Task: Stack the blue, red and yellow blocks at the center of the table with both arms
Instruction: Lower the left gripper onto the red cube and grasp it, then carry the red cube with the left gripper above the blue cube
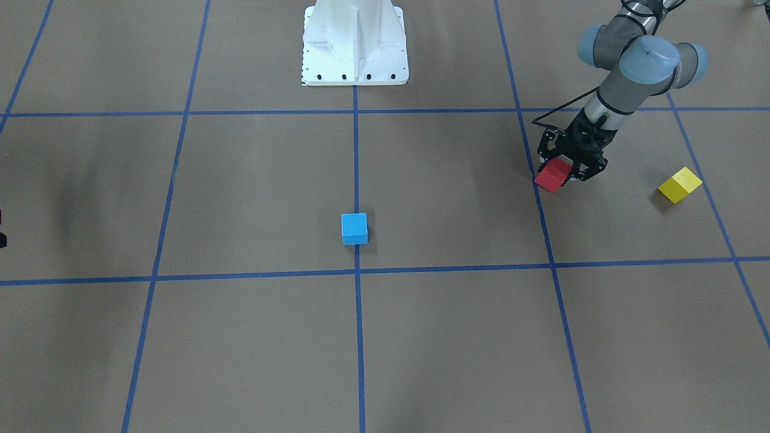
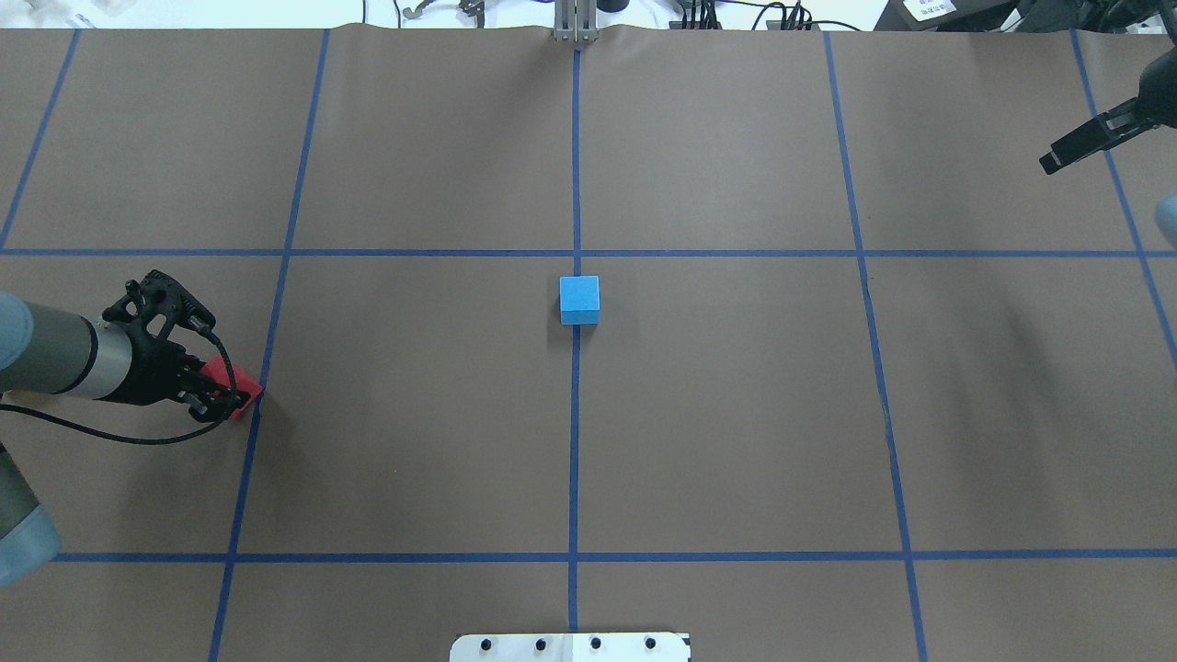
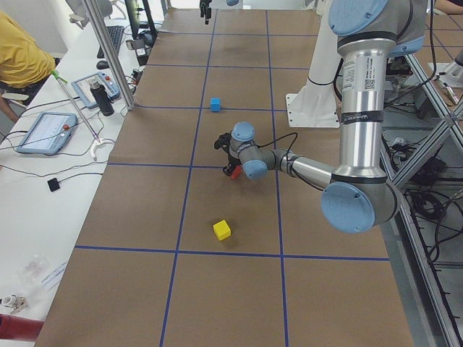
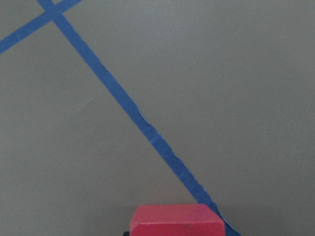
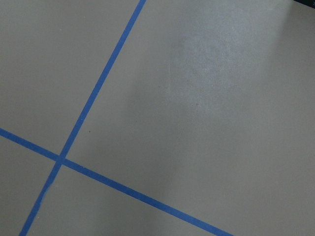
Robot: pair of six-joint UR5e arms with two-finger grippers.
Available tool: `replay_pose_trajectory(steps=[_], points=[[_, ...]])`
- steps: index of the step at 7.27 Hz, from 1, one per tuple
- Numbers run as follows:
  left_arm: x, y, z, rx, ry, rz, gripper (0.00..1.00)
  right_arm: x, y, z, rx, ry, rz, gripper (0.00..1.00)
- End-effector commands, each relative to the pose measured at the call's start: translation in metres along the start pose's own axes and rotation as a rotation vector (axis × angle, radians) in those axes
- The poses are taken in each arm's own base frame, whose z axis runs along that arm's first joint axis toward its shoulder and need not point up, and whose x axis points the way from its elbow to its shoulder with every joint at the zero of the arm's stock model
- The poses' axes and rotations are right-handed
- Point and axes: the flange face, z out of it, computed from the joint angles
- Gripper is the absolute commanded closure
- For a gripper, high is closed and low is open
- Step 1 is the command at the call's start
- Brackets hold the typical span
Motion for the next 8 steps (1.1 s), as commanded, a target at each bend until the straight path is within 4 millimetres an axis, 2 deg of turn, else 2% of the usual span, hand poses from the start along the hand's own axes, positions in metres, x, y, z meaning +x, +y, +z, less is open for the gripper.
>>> replay_pose_trajectory(steps=[1, 2, 3, 4, 5, 6, 7, 8], points=[[0.018, -0.034, -0.038, 0.079, 0.017, -0.004, 1.00, 0.002, 0.003, 0.002, -0.004, -0.001, 0.014, 0.01], [0.013, -0.058, -0.048, 0.085, -0.011, -0.112, 1.00, 0.012, 0.020, 0.011, -0.030, 0.003, 0.041, 0.01], [0.019, -0.080, -0.052, 0.093, -0.011, -0.276, 1.00, 0.021, 0.031, 0.013, -0.040, 0.008, 0.058, 0.01], [0.035, -0.115, -0.057, 0.101, -0.008, -0.382, 1.00, 0.033, 0.039, 0.010, -0.039, 0.017, 0.075, 0.01], [0.055, -0.152, -0.063, 0.086, -0.016, -0.474, 1.00, 0.058, 0.057, 0.002, -0.037, 0.034, 0.121, 0.01], [0.087, -0.204, -0.073, 0.035, -0.052, -0.534, 1.00, 0.082, 0.085, 0.001, -0.050, 0.046, 0.157, 0.01], [0.117, -0.244, -0.088, -0.003, -0.080, -0.562, 1.00, 0.096, 0.114, 0.011, -0.083, 0.058, 0.191, 0.01], [0.135, -0.270, -0.094, -0.011, -0.085, -0.602, 1.00, 0.117, 0.137, 0.005, -0.087, 0.101, 0.200, 0.01]])
